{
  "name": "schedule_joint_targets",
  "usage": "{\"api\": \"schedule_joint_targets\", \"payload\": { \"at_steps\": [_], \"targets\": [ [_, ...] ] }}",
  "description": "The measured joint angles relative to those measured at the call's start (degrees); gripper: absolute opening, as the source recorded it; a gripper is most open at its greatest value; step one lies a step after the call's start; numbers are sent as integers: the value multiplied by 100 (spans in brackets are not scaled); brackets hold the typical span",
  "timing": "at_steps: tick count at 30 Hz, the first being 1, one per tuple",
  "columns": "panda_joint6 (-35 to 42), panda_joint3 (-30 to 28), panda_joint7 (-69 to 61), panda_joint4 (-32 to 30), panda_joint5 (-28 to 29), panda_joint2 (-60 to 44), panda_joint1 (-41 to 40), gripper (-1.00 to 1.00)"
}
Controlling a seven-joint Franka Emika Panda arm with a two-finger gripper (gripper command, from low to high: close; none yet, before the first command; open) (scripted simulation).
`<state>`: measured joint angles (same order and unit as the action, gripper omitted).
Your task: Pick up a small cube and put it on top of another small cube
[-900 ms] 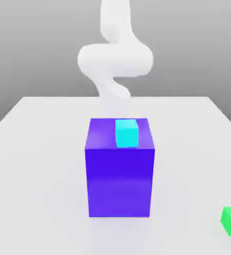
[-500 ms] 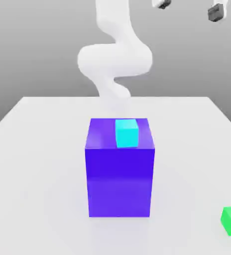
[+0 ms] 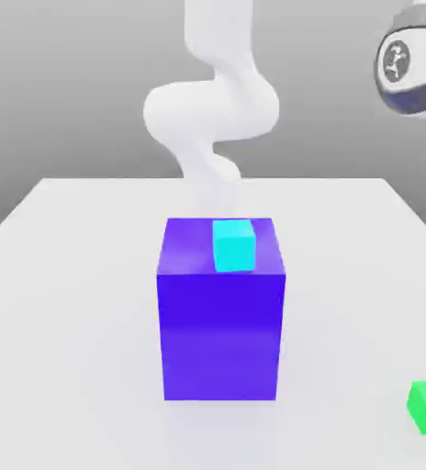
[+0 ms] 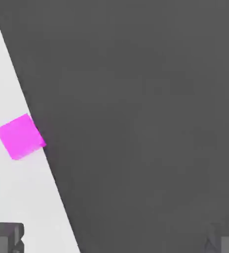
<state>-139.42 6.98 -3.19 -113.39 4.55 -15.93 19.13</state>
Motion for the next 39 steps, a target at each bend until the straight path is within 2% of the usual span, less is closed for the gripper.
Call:
{"api": "schedule_joint_targets", "payload": {
  "at_steps": [8,11,12,18,22,35,39],
  "targets": [
    [-203,350,-1066,503,479,-1697,341,0],
    [-562,285,-1100,674,626,-2322,446,0],
    [-686,252,-1086,722,662,-2501,475,-100],
    [-736,231,-1097,746,658,-2588,494,-100],
    [-333,333,-1174,600,542,-2040,422,-100],
    [-656,337,734,-1924,-1,218,674,-100],
    [-1294,223,1025,-2064,177,-286,768,-100]
  ]
}}
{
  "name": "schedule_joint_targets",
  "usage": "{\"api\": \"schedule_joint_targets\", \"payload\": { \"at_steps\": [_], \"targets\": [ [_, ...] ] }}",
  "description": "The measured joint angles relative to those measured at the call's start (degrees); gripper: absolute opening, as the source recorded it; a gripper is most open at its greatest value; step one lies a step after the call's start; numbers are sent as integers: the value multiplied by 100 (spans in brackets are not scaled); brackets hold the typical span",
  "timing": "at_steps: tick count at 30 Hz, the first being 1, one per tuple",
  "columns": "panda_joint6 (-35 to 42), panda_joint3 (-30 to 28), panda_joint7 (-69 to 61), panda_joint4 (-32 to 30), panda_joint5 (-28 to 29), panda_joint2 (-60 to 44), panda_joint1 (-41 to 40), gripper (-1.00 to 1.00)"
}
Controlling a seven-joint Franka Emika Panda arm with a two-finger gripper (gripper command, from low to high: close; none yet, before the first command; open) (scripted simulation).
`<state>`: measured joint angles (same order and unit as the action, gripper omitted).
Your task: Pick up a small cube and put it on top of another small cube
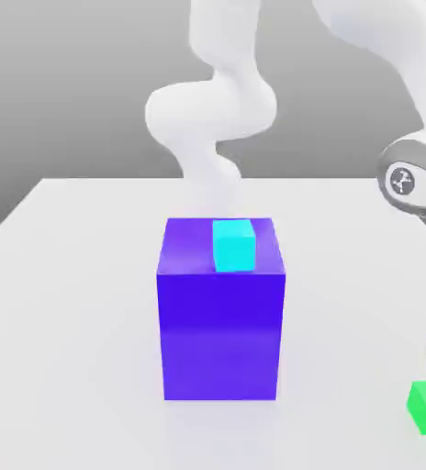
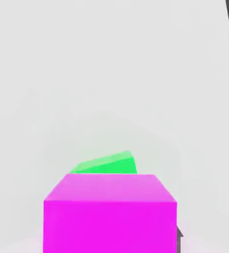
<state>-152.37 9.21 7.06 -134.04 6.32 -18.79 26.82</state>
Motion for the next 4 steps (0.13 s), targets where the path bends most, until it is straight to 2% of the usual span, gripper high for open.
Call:
{"api": "schedule_joint_targets", "payload": {
  "at_steps": [1,4],
  "targets": [
    [-145,-43,45,3,52,-149,32,100],
    [-145,-43,45,3,52,-149,32,100]
  ]
}}
